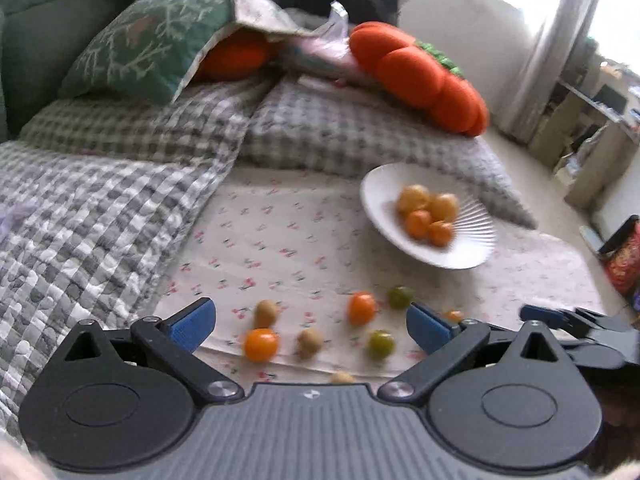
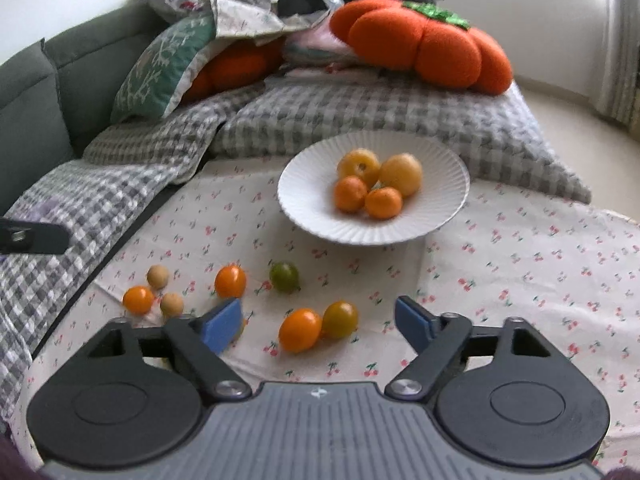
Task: Organize fruits
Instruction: 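Withdraw both open grippers from the plate toward the scattered small tomatoes, then grasp an orange cherry tomato with the left gripper while the right grasps another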
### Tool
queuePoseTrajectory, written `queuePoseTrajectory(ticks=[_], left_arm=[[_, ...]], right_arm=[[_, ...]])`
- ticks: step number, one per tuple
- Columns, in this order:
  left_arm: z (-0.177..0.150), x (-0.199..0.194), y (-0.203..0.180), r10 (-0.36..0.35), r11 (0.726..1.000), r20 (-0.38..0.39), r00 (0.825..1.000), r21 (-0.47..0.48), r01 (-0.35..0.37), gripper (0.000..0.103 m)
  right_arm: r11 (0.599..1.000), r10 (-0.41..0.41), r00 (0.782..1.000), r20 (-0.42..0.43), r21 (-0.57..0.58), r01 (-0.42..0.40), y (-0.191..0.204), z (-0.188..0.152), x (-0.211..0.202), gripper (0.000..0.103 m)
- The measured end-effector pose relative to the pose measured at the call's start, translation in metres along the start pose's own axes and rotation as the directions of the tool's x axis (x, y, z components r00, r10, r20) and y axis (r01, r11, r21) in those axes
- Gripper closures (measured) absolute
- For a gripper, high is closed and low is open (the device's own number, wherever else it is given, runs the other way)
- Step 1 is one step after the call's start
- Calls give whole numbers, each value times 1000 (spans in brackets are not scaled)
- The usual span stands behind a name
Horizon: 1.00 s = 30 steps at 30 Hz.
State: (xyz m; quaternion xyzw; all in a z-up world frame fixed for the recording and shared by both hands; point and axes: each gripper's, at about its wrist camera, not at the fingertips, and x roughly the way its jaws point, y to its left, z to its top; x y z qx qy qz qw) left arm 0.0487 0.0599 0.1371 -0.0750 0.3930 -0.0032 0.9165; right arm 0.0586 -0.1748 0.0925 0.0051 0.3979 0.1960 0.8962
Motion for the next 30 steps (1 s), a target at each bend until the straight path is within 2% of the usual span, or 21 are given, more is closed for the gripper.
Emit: queuePoseTrajectory(ticks=[4,9,11,15,20,30], left_arm=[[-5,16,17,31,999,-33,999,-17,-31,7],[-15,33,30,80,997,-89,993,-11,-81,11],[-17,40,33,78,997,-117,990,-7,-80,20],[-21,55,37,49,998,-165,985,-29,-54,28],[-27,71,35,50,999,-202,978,2,-51,38],[-31,93,33,34,999,-234,972,33,-27,47]], right_arm=[[999,38,999,-21,-30,-39,10,-4,8,40],[996,58,998,-36,-59,-60,18,-7,19,43],[996,57,997,-43,-68,-60,19,-8,24,46],[995,58,997,-51,-73,-62,19,-9,31,50],[995,50,996,-70,-87,-56,21,-13,39,55],[989,-26,999,-40,-146,20,28,-14,50,57]])
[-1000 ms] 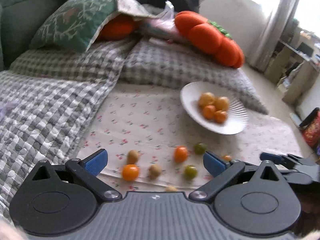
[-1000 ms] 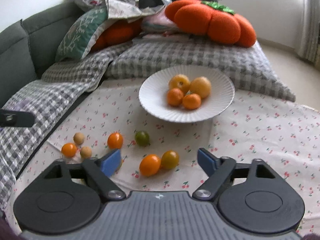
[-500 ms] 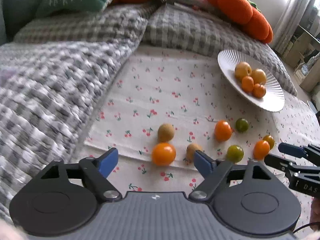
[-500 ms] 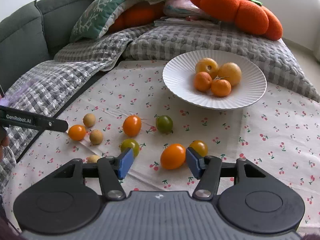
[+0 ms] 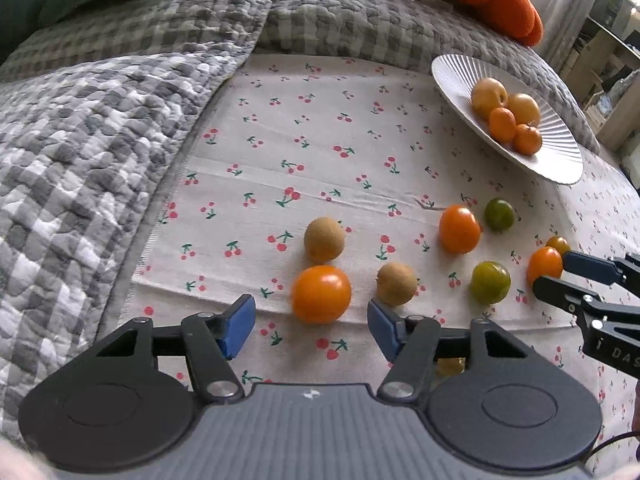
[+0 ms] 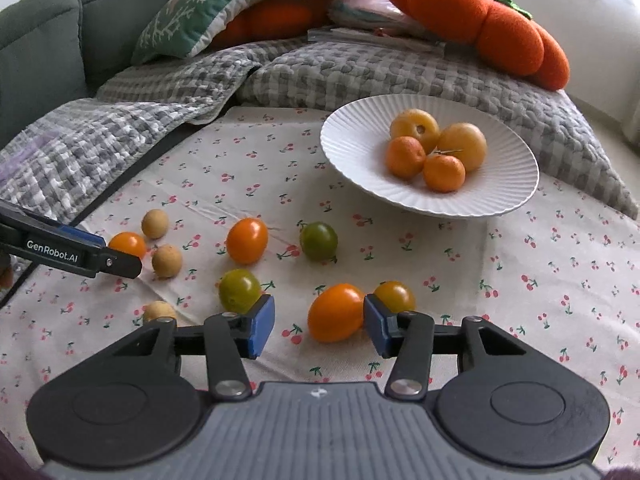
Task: Organize fruits
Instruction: 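Grasp an orange cherry tomato with the left gripper while the right grasps another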
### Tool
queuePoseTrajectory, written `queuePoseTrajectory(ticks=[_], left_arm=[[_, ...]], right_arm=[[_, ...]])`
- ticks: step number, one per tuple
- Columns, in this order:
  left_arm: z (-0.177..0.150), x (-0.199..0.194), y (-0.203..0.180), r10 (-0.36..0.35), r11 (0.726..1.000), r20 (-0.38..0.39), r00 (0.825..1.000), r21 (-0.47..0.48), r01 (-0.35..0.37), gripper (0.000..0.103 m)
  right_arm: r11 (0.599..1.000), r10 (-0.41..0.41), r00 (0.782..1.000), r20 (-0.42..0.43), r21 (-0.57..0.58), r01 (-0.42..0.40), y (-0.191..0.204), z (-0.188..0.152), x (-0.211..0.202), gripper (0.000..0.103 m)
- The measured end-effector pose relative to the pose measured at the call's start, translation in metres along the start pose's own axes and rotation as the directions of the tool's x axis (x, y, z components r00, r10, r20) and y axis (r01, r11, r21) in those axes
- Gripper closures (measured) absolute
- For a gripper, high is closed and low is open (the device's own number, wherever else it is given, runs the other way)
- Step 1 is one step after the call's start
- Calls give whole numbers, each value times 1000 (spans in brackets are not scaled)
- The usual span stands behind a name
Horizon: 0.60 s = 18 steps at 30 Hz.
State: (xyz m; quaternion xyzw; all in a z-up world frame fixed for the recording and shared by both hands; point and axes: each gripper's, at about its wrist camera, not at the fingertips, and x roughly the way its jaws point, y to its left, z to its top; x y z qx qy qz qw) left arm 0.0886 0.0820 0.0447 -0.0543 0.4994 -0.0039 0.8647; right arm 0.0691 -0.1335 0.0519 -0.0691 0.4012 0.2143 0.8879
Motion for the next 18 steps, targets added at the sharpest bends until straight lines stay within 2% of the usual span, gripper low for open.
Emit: queuePoseTrajectory(ticks=[7,14,18], left_arm=[[1,7,0,-4,1000,-9,1000,6,4,54],[2,7,1,-13,1000,4,1000,10,13,73],[3,7,2,-23,1000,5,1000,2,23,77]], right_arm=[[1000,-14,1000,0,-19,14,1,-2,8,60],[1000,-7,1000,-13,-18,6,-1,-1,17,69],[1000,-12,1000,-25,-13,12,-3,-1,22,74]])
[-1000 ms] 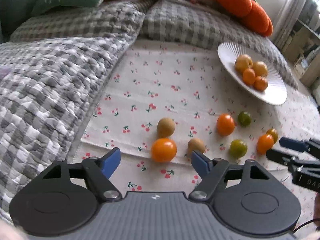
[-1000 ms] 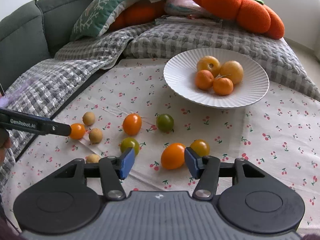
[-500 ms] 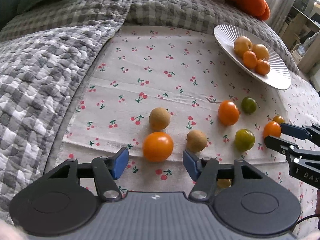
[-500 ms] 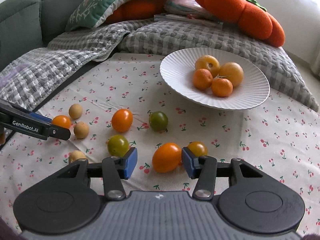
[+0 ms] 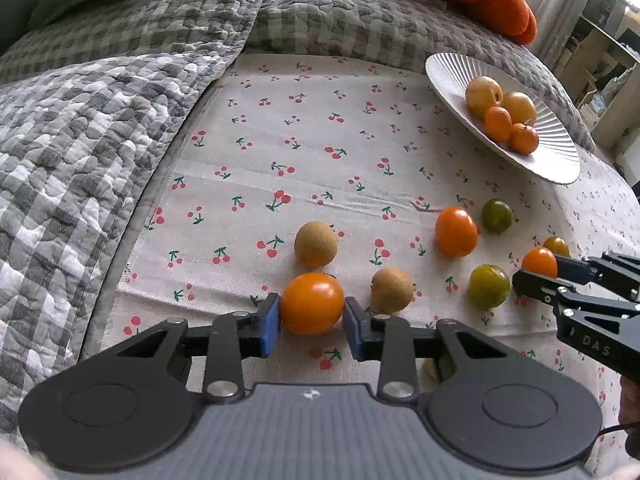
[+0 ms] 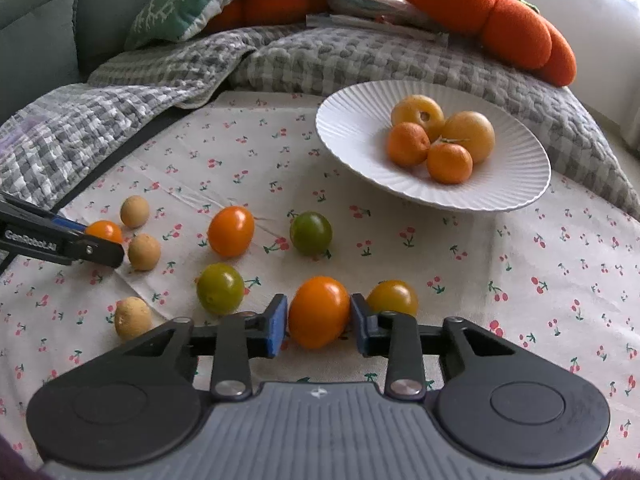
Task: Organize fruits
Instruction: 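Grasp an orange cherry tomato with the left gripper while the right grasps another, then lift and carry both held orange tomatoes over the white plate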
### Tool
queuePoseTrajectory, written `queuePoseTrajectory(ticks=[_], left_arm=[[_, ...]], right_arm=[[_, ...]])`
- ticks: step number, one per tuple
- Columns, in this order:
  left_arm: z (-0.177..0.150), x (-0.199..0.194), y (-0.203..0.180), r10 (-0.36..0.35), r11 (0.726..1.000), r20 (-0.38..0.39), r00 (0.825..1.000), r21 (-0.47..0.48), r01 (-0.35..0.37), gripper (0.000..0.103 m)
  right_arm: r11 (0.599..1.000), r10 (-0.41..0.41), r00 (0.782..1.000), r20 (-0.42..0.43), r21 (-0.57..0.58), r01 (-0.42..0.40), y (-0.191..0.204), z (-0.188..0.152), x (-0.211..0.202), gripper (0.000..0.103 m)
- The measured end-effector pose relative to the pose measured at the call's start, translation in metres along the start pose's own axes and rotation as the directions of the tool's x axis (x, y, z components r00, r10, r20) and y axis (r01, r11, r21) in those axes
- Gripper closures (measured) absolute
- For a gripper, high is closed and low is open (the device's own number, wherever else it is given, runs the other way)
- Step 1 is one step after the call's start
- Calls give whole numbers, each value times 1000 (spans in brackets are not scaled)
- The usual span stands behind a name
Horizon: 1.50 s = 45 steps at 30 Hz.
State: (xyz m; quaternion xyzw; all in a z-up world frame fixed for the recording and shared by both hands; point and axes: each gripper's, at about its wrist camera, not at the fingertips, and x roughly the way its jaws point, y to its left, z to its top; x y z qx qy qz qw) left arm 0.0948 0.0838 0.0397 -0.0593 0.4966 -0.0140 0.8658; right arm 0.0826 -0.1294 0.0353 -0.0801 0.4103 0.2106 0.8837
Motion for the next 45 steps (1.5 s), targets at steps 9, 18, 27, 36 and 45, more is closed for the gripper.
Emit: queuePoseTrajectory(ticks=[9,18,27,36,45], left_arm=[[0,-1,1,-4,1000,-1,1000,-15,4,78],[0,-5,-2,4,1000,0,1000,-20,-4,78],[0,-14,-4,-12,1000,18,1000,-27,12,78],[5,-32,-13,-51,999,75,996,-15,52,78],[10,-42,-19,-68,998,122,990,-4,69,78]], right_arm=[[1000,10,1000,2,-1,-10,1,1,-1,74],[1000,6,1000,22,-27,-6,1,-1,-9,74],[999,12,999,32,-44,-11,5,0,-10,74],[998,8,999,49,-66,-4,8,1,-14,74],[996,1,996,90,-90,8,13,6,-23,74]])
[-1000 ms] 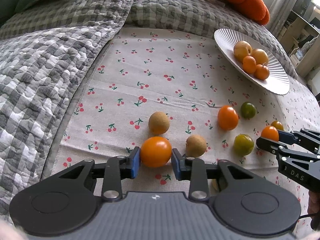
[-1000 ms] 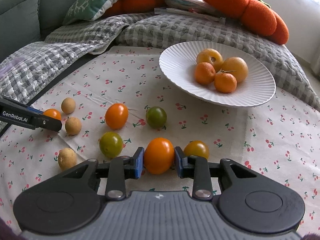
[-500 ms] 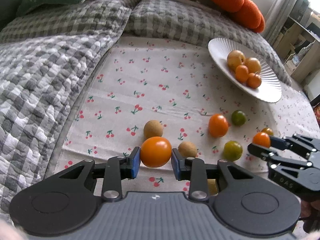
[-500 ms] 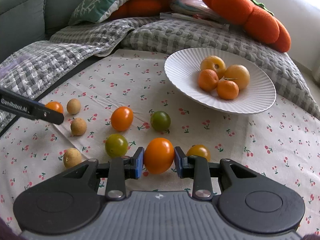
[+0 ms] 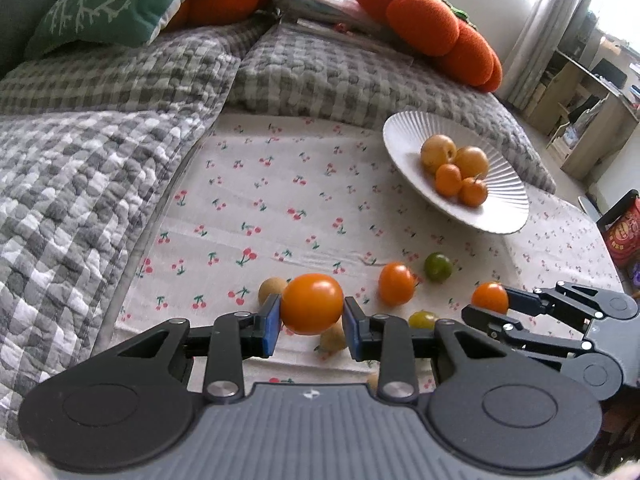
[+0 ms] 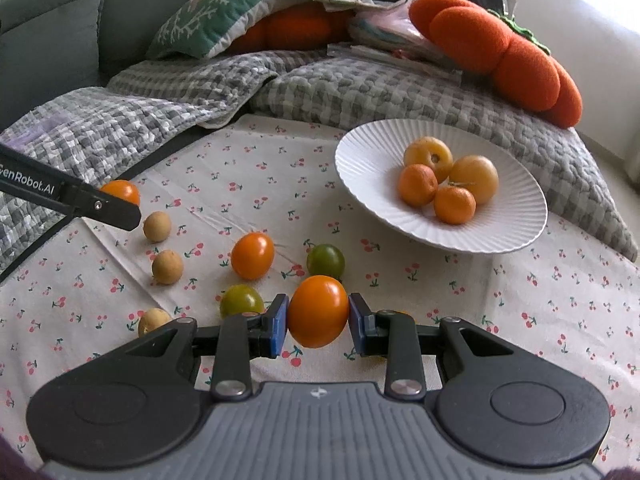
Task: Organize fruits
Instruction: 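Lift and carry both held orange tomatoes over the white plate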
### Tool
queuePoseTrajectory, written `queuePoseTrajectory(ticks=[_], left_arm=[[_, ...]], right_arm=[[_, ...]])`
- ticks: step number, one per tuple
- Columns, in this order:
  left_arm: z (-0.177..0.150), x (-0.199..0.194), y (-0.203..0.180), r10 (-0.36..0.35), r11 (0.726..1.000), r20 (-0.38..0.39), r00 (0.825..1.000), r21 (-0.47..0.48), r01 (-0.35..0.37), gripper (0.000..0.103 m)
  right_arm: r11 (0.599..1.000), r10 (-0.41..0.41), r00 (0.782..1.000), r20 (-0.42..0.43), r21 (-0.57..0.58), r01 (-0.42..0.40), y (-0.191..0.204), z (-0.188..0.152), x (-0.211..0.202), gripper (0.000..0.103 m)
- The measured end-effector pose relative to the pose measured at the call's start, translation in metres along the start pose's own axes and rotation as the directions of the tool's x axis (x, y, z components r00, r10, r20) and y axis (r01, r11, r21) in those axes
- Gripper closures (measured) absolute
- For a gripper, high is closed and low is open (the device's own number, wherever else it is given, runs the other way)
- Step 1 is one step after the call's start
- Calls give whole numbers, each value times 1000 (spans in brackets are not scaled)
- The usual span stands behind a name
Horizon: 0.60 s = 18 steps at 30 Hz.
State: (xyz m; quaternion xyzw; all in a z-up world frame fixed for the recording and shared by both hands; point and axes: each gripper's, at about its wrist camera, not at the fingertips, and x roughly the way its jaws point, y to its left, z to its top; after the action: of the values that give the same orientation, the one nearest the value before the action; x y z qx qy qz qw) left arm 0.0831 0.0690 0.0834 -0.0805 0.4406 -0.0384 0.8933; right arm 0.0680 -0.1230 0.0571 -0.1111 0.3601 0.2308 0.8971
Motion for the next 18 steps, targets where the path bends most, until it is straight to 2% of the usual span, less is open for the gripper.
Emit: queuePoseTrajectory(ticks=[6,18], left_arm=[[2,-3,-12,-9,1000,18,1000,27,9,78],[15,-9,-45,-20,995,65,998,97,14,78]], right_arm=[[999,1,997,72,-44,2,5,14,-11,74],[1000,-9,984,179,-23,13,-10,41,-29,74]])
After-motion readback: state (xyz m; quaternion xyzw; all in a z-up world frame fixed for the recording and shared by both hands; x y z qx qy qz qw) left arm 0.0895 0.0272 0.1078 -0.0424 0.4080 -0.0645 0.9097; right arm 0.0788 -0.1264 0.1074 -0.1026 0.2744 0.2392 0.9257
